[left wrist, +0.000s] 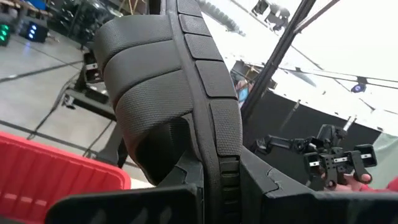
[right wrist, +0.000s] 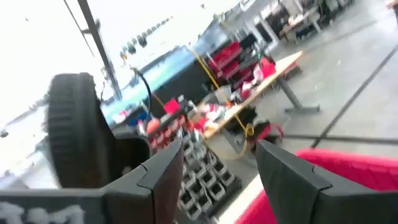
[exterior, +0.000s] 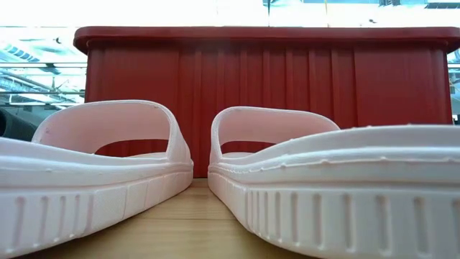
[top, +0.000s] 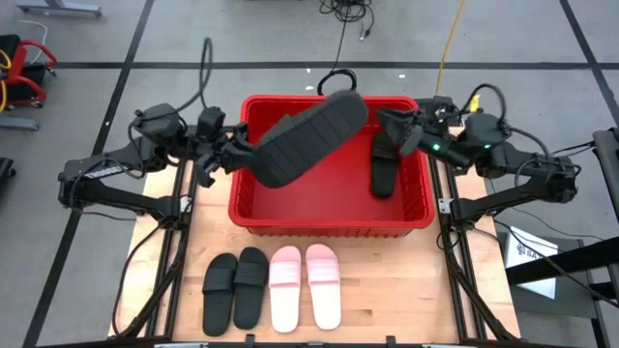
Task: Pick and place slides into bin
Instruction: Put the black slide into the red organizer bin
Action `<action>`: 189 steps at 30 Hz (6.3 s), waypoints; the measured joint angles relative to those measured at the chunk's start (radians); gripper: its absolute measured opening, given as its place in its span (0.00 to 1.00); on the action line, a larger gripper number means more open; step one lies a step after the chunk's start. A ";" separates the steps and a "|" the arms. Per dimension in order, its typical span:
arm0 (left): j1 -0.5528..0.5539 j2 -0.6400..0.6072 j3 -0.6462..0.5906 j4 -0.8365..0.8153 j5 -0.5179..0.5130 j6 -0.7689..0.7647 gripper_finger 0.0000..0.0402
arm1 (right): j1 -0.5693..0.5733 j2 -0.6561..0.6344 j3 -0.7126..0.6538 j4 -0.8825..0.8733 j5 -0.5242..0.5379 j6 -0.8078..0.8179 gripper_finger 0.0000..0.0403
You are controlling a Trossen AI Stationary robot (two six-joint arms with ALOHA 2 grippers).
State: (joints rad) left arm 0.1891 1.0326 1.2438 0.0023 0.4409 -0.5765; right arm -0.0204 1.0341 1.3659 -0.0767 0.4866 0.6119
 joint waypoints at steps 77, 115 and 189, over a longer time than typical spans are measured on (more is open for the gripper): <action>0.027 0.092 0.000 0.046 -0.008 -0.028 0.21 | -0.023 0.185 0.000 0.323 -0.228 0.047 0.18; 0.048 0.077 0.002 0.026 0.086 -0.005 0.21 | -0.476 -0.020 0.000 -0.397 -0.666 0.243 0.17; 0.047 0.078 0.000 0.023 0.104 -0.008 0.21 | -1.038 0.383 0.000 -0.921 -1.093 -0.243 0.17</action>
State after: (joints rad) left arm 0.2359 1.1107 1.2438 0.0254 0.5449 -0.5846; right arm -1.0586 1.4169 1.3659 -0.9976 -0.6064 0.3689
